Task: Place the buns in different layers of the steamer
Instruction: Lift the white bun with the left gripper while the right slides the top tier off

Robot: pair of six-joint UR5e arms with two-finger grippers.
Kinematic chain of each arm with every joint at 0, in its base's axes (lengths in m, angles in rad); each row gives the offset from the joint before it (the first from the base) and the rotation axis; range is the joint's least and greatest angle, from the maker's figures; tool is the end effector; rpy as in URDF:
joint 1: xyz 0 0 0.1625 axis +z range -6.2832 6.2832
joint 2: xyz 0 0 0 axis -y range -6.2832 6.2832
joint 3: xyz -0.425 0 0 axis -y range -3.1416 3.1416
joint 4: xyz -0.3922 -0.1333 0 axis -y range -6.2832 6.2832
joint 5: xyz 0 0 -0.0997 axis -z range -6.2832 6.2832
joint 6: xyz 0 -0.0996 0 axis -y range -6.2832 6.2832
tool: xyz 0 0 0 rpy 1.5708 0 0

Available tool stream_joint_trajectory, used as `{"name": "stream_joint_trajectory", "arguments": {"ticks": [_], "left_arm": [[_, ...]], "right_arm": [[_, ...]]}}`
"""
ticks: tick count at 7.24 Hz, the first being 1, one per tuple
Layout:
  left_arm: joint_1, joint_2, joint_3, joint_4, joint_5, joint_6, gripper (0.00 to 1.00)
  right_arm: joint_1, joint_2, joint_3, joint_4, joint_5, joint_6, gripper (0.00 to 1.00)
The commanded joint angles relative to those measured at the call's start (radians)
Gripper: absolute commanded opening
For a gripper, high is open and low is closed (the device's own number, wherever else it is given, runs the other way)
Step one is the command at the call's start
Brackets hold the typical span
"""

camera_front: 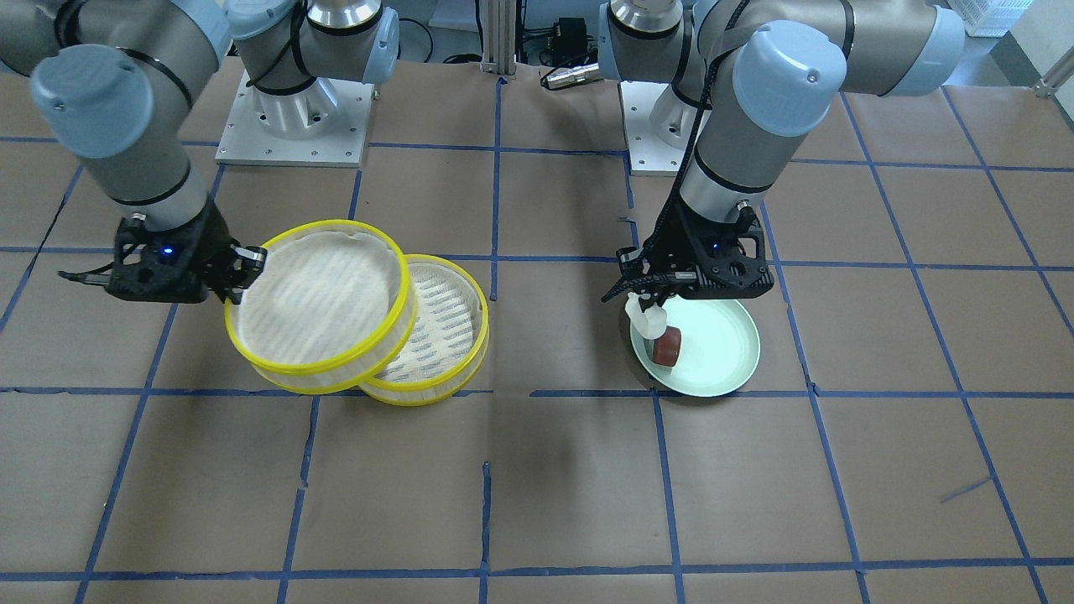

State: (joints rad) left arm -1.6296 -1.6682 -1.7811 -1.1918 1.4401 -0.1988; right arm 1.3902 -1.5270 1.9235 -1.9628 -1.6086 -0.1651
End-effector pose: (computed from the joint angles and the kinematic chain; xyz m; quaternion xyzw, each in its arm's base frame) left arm -0.1767 -0.5121 0.3753 0.0674 -0.9950 0.0269 0.0693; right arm 0.0413 -0.4951 0.3357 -0.0077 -0.9998 -0.0055 0.0182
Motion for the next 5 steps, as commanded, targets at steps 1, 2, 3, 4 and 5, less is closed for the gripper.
{"name": "stream_joint_trajectory", "arguments": {"ticks": [1, 2, 3, 4, 5], "left_arm": [[-0.109, -0.053, -0.004, 0.076, -0.05, -0.182, 0.01], [-0.195, -0.094, 0.0, 0.169, -0.05, -0.337, 0.01], [-0.276, -0.141, 0.008, 0.267, -0.05, -0.488, 0.01], [-0.339, -0.184, 0.008, 0.356, -0.05, -0.595, 0.01], [-0.384, -0.232, 0.008, 0.404, -0.049, -0.647, 0.01]], "right_arm": [[-0.147, 0.001, -0.009, 0.036, -0.054, -0.1, 0.1], [-0.207, 0.007, -0.012, 0.036, -0.062, -0.131, 0.1], [-0.239, 0.016, -0.017, 0.035, -0.07, -0.132, 0.09], [-0.241, 0.03, -0.026, 0.035, -0.082, -0.139, 0.08], [-0.243, 0.03, -0.024, 0.035, -0.082, -0.139, 0.08]]}}
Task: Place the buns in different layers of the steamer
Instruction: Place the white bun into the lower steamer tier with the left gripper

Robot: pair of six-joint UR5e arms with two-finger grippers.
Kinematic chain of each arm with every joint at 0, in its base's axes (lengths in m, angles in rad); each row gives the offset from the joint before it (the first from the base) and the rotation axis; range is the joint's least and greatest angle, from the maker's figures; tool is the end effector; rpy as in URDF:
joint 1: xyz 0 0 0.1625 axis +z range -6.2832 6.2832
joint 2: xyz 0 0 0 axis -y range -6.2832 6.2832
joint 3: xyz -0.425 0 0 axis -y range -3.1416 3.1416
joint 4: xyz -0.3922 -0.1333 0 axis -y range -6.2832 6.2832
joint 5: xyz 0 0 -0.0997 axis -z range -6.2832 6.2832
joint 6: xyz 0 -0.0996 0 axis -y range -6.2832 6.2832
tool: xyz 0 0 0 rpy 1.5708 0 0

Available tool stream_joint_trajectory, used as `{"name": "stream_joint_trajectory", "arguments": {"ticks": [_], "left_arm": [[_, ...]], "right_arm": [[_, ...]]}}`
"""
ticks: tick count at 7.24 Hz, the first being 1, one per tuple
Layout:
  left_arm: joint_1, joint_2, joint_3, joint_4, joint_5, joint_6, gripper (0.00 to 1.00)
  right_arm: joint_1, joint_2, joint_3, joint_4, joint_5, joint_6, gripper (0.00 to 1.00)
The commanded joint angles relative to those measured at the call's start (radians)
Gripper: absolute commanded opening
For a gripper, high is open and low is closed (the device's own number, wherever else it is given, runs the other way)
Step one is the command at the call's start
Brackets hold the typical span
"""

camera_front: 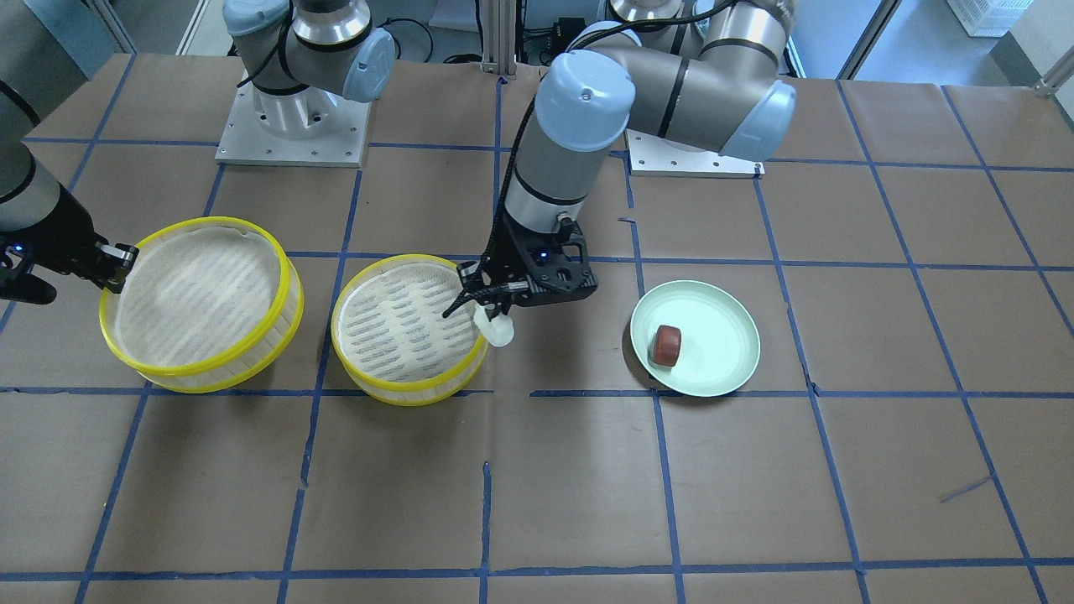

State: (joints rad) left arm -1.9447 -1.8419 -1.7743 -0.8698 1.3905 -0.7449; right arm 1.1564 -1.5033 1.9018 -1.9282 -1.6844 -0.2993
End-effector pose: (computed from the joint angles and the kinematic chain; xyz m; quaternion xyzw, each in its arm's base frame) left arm -0.3532 -0.4864 0.3196 0.1725 -0.9745 0.0479 0.1355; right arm -0.0839 -0.4937 0.3314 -0.0562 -0.9966 -0.0390 0.0460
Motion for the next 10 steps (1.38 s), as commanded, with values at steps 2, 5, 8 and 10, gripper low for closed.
{"name": "stream_joint_trajectory", "arguments": {"ticks": [2, 5, 8, 10], "left_arm": [[-0.117, -0.137, 0.001, 0.144, -0.004, -0.157, 0.62], [-0.123, -0.128, 0.01, 0.167, 0.001, -0.196, 1.0], [-0.038, -0.041, 0.009, 0.074, 0.163, 0.382, 1.0], [0.207, 0.055, -0.013, -0.088, 0.162, 0.697, 1.0]], "right_arm": [[-0.007, 0.005, -0.003, 0.002, -0.006, -0.004, 0.08], [-0.006, 0.005, -0.001, 0.002, -0.004, -0.004, 0.08], [0.015, 0.0, -0.003, 0.002, 0.002, -0.003, 0.09], [0.168, 0.0, -0.007, -0.005, 0.008, 0.064, 0.09]]}}
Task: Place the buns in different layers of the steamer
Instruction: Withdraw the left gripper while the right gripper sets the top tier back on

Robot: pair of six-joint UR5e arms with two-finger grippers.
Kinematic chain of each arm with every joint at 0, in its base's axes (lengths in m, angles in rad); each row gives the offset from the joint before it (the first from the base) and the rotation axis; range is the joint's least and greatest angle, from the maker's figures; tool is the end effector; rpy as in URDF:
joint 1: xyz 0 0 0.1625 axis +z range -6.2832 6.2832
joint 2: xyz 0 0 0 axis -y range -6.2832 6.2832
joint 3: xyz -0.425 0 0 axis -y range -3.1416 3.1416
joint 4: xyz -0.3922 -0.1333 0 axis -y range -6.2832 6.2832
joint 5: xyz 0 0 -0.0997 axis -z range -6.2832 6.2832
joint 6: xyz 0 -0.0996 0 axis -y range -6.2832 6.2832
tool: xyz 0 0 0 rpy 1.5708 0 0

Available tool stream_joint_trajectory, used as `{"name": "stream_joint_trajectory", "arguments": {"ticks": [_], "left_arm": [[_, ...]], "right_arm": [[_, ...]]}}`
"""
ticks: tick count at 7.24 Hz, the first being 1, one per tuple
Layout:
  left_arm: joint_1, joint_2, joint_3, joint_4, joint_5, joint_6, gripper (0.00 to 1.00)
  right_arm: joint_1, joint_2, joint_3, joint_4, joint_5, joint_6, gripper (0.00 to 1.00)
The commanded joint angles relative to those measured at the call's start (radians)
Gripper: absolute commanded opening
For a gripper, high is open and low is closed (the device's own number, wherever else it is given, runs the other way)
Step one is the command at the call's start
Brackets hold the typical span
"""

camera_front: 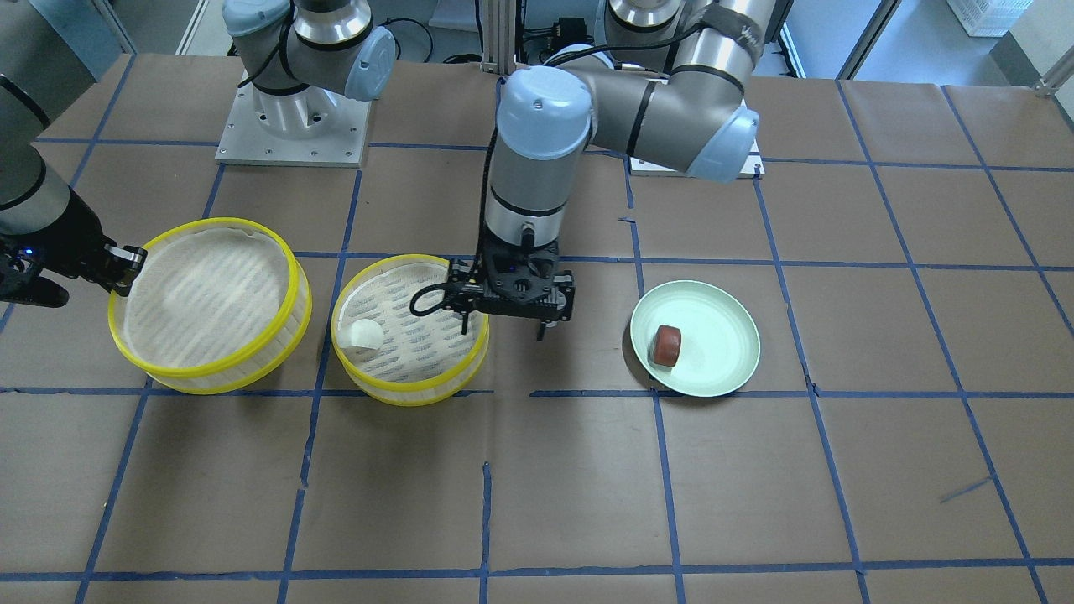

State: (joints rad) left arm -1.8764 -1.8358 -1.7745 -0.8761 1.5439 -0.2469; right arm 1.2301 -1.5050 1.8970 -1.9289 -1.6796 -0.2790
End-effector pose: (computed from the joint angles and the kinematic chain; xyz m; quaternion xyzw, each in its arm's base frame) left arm -0.3044 -0.5129 0.3208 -0.0307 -0.9931 0.1048 0.0436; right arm -0.0472 -0.4996 0.3344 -0.0299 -0.9979 -0.0327 0.0466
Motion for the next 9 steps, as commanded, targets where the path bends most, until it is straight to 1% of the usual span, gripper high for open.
{"name": "stream_joint_trajectory", "arguments": {"ticks": [1, 2, 3, 4, 5, 6, 8, 9], "left_arm": [[0.245, 0.049, -0.02, -0.111, 0.001, 0.28, 1.0], [0.313, 0.049, -0.045, -0.124, 0.001, 0.316, 1.0], [0.371, 0.047, -0.083, -0.126, 0.002, 0.354, 1.0], [0.402, 0.047, -0.123, -0.124, 0.001, 0.353, 1.0], [0.404, 0.043, -0.155, -0.124, -0.001, 0.334, 1.0], [0.404, 0.035, -0.175, -0.123, -0.001, 0.331, 1.0], [0.404, 0.032, -0.201, -0.124, 0.001, 0.319, 1.0], [0.404, 0.029, -0.239, -0.115, -0.004, 0.316, 1.0]], "right_arm": [[0.18, 0.006, -0.024, -0.005, 0.005, 0.134, 0.09], [0.242, 0.017, -0.026, -0.007, 0.027, 0.174, 0.09], [0.299, 0.031, -0.026, -0.015, 0.032, 0.201, 0.09], [0.34, 0.046, -0.023, -0.018, 0.034, 0.234, 0.09], [0.392, 0.067, -0.023, -0.027, 0.032, 0.271, 0.09], [0.417, 0.081, -0.023, -0.039, 0.029, 0.285, 0.09], [0.419, 0.089, -0.016, -0.039, 0.011, 0.27, 0.09], [0.419, 0.089, -0.015, -0.041, -0.008, 0.268, 0.08]]}}
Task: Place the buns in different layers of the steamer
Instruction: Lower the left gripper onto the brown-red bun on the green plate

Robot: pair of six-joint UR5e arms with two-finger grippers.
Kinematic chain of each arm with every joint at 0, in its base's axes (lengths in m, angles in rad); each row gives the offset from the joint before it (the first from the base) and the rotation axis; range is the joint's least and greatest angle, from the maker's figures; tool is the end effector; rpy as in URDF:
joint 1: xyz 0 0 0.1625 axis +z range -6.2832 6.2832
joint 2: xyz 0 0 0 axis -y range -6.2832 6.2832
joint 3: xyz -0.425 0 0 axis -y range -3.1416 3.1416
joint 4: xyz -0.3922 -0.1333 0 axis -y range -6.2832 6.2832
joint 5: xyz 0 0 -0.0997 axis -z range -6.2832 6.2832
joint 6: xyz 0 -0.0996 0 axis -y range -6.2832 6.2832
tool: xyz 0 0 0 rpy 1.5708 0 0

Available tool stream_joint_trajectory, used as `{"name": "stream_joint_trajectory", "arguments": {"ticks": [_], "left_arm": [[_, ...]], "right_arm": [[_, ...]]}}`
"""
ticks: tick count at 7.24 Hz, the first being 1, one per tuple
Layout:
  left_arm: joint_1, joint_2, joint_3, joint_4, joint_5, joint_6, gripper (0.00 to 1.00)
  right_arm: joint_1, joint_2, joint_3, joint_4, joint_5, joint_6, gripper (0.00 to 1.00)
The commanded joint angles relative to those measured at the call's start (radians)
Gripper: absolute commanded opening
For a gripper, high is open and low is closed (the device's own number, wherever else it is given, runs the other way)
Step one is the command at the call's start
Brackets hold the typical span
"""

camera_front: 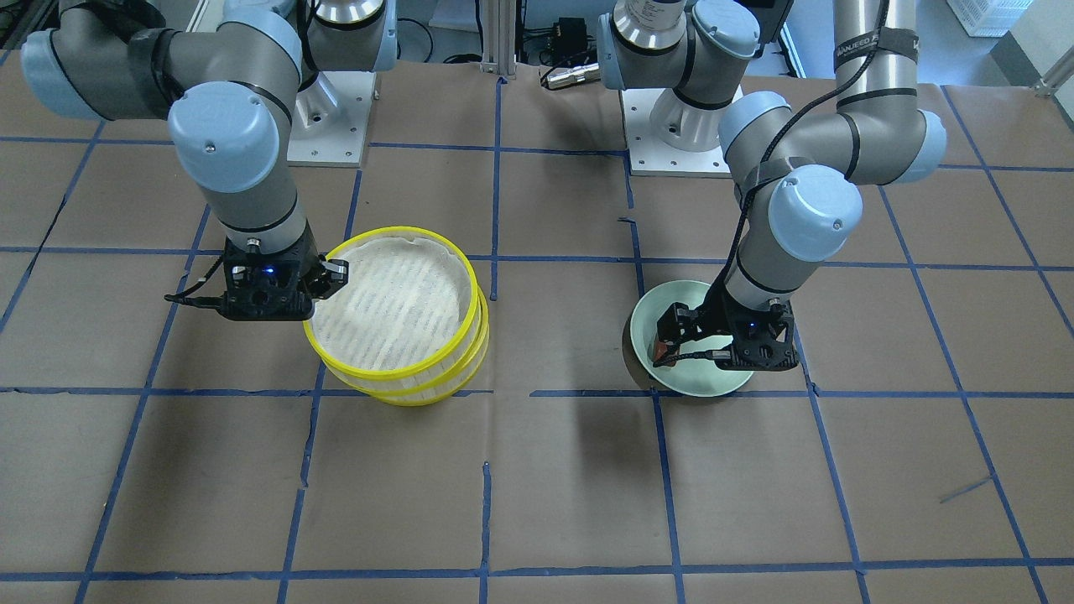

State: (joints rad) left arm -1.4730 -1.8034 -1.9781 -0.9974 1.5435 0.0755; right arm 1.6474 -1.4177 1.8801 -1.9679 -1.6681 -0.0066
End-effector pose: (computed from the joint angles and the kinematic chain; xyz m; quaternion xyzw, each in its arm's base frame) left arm -0.0860 -0.5163 0.2359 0.0116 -0.9993 -0.0319 0.0165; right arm 0.1622 -0.4979 0.3021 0.0431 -0.9974 -0.0309 0.0497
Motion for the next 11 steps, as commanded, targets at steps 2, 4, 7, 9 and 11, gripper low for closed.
{"name": "stream_joint_trajectory", "arguments": {"ticks": [2, 4, 7, 9, 11], "left_arm": [[-0.001, -0.016, -0.053, 0.008, -0.006, -0.023, 1.0], [-0.001, -0.024, -0.057, 0.01, -0.031, -0.049, 0.97], [-0.001, -0.048, -0.057, 0.034, -0.039, -0.049, 0.7], [-0.003, -0.047, -0.047, 0.037, -0.037, -0.077, 0.13], [-0.003, -0.042, -0.047, 0.042, -0.037, -0.085, 0.02]], "right_arm": [[0.002, 0.002, 0.022, -0.009, -0.012, 0.0, 0.08], [0.002, 0.002, 0.031, -0.037, -0.007, 0.005, 0.08], [0.005, 0.014, 0.039, -0.066, -0.007, 0.008, 0.09], [0.035, 0.022, 0.039, -0.075, -0.01, 0.008, 0.09], [0.034, 0.022, 0.039, -0.072, -0.022, 0.002, 0.09]]}}
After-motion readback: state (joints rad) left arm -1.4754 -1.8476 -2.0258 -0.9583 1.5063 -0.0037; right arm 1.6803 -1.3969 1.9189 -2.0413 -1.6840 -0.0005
